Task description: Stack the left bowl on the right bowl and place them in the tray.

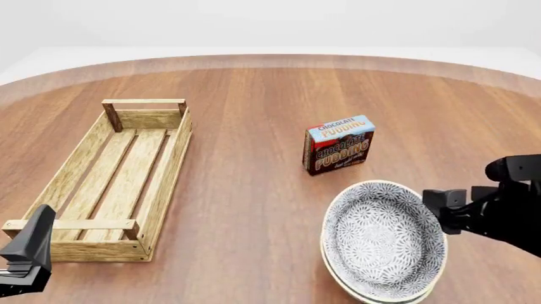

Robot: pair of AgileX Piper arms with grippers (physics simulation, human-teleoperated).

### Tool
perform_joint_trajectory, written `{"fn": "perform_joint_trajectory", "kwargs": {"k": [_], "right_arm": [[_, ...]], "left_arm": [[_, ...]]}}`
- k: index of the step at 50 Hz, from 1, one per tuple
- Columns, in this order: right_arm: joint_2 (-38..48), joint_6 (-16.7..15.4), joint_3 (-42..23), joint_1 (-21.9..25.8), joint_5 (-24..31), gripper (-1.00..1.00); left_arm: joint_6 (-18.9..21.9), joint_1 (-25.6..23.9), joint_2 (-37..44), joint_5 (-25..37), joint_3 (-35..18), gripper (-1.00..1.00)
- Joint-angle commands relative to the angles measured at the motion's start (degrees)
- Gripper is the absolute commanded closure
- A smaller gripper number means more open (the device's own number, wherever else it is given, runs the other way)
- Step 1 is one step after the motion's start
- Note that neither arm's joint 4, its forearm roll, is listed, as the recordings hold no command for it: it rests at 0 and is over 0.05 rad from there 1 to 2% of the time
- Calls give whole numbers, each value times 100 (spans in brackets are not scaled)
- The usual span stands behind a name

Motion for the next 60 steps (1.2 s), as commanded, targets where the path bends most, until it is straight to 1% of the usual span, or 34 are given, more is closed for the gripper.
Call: {"fn": "perform_joint_trajectory", "kwargs": {"k": [1, 7, 10, 11, 17, 24, 31, 39, 42, 47, 52, 60], "right_arm": [[-462, -128, -268, -247, 587, -100], [-481, 41, 289, -270, 301, -100], [-450, 165, 705, -242, -11, -100], [-497, 251, 852, -198, -100, -100], [-527, 516, 1410, -46, -519, -100], [-546, 699, 1722, 57, -744, -100], [-421, 829, 1894, 171, -1017, -100], [210, 991, 2223, 314, -1892, -100], [293, 1026, 2264, 326, -2015, -100], [668, 1104, 2407, 383, -2500, -100], [813, 1138, 2443, 433, -2681, -100], [1456, 1234, 2545, 519, -3354, -100]], "left_arm": [[0, 2, 0, 0, 0, -100], [-1, 5, 1, 1, 0, -100], [0, 5, 0, 0, 0, -100], [0, 6, 0, 0, 0, -100], [-1, 7, 0, 1, 0, -100], [0, 7, 1, 1, 0, -100], [-1, 10, 0, 1, 0, -100], [-2, 10, 0, 1, 0, -100], [0, 11, 0, 1, 0, -100], [0, 16, -1, 1, 0, -100], [-1, 16, -1, 1, 0, -100], [-1, 17, 0, 1, 0, -100]]}}
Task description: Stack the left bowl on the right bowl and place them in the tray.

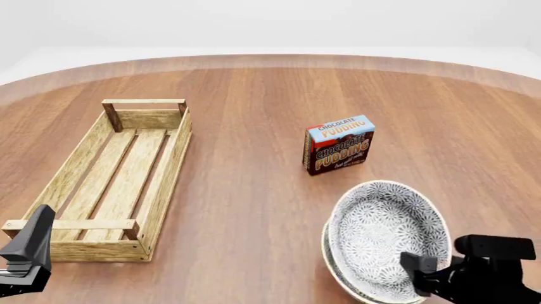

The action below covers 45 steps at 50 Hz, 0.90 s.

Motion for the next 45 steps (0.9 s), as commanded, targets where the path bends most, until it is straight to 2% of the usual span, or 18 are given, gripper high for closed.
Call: {"fn": "perform_joint_trajectory", "kwargs": {"k": [1, 4, 5, 7, 15, 24, 25, 31, 39, 45], "right_arm": [[694, 136, 192, 116, -775, -100], [1074, 186, 190, 212, -1063, -100], [1306, 110, 195, 83, -1270, 100], [1062, 164, 191, 331, -1054, 100], [464, 114, 156, 304, -569, 100], [-447, 64, -41, 206, 329, 100], [-782, 31, -151, 169, 680, 100], [-1472, -37, -508, 35, 1500, 100], [-1967, -85, -946, -11, 2147, 100], [-2128, -104, -1280, -7, 2417, 100]], "left_arm": [[1, 4, 1, 1, 0, -100], [1, 4, 1, 1, 0, -100], [1, 3, 0, 0, 0, -100], [0, 4, 0, 0, 0, -100], [-2, 7, 0, 0, 0, -100], [1, 8, -1, 0, 0, -100], [-1, 9, -1, 0, 0, -100], [-1, 9, 0, 0, 0, -100], [0, 10, -1, 0, 0, -100], [-2, 14, -2, 0, 0, -100]]}}
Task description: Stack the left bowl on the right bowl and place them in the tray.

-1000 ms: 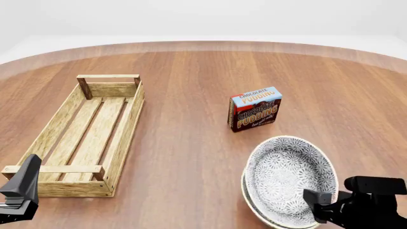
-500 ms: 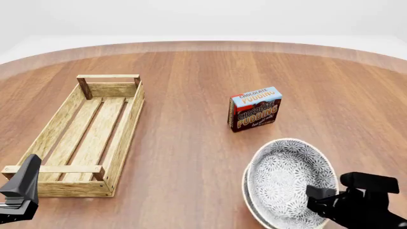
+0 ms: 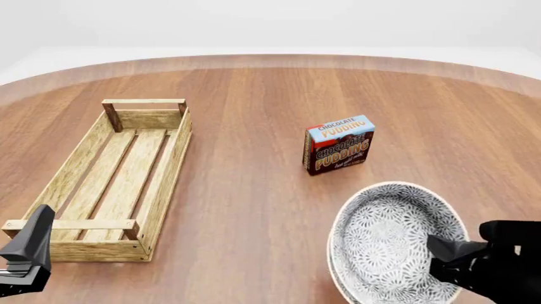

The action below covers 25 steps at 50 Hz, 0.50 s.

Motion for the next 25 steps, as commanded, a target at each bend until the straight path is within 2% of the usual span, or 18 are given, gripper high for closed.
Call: {"fn": "perform_joint_trajectory", "kwargs": {"k": [1, 11, 25], "right_arm": [[-617, -35, -628, -61, 786, 100], [-543, -68, -943, -65, 822, 100], [61, -263, -1901, -187, 644, 100]], "left_arm": [[0, 3, -1, 0, 0, -100], [0, 4, 0, 0, 0, -100], [0, 8, -1, 0, 0, -100]]}}
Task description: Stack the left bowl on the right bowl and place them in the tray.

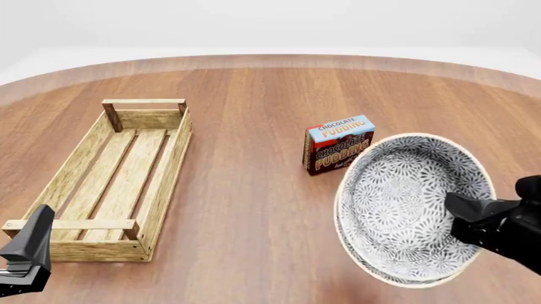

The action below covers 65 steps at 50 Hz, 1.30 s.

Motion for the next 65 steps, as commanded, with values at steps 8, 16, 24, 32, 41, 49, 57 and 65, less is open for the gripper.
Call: {"fn": "perform_joint_trajectory", "kwargs": {"k": [8, 16, 24, 32, 41, 49, 57, 65], "right_arm": [[994, -195, -1332, 120, -345, 100], [1626, -394, -2054, 306, -470, 100], [2383, -416, -2704, 731, -582, 100], [3183, -530, -3468, 1114, -567, 100], [4138, -519, -4324, 1396, -680, 100], [4922, -491, -5104, 1822, -726, 100], [5735, -549, -5965, 2104, -548, 100], [6413, -627, -6867, 2299, -314, 100]], "left_arm": [[0, 5, -1, 0, 0, -100], [-1, 6, 1, 1, 0, -100], [-2, 10, 1, 1, 0, -100], [-2, 11, 0, 1, 0, -100], [-3, 13, 0, 1, 0, -100], [-2, 14, 0, 1, 0, -100], [-3, 15, 0, 1, 0, -100], [-4, 18, 1, 2, 0, -100]]}}
